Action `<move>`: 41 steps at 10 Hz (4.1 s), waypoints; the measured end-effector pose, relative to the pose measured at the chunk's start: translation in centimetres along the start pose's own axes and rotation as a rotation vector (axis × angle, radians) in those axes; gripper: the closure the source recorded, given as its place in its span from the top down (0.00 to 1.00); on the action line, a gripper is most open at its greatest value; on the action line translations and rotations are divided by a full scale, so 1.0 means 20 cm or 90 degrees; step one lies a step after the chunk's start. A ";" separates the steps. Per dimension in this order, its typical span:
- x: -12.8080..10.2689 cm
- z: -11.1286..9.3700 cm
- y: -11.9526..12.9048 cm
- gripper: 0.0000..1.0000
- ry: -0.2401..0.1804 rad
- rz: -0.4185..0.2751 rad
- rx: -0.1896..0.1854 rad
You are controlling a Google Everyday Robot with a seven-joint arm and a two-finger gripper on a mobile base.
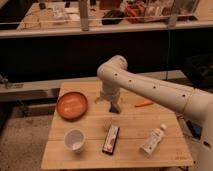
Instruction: Move the arm in a circular motion
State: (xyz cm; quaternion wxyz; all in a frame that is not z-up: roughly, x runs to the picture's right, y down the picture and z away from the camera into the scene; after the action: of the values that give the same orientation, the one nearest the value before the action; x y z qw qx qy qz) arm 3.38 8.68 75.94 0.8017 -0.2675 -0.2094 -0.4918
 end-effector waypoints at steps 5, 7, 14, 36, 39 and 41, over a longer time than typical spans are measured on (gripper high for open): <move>0.23 0.01 0.54 0.80 0.006 0.130 -0.006; 0.23 0.00 0.78 0.80 0.011 0.163 -0.011; -0.18 -0.04 0.84 0.80 -0.005 0.126 0.013; 0.07 0.09 0.83 0.80 0.005 0.186 -0.054; 0.00 0.08 1.06 0.80 0.015 0.186 -0.060; -0.11 0.06 1.11 0.80 0.024 0.159 -0.063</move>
State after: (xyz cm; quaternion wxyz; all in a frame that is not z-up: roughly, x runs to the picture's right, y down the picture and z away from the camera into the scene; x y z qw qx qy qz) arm 22.22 19.23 70.53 0.8461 -0.3217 -0.1350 -0.4029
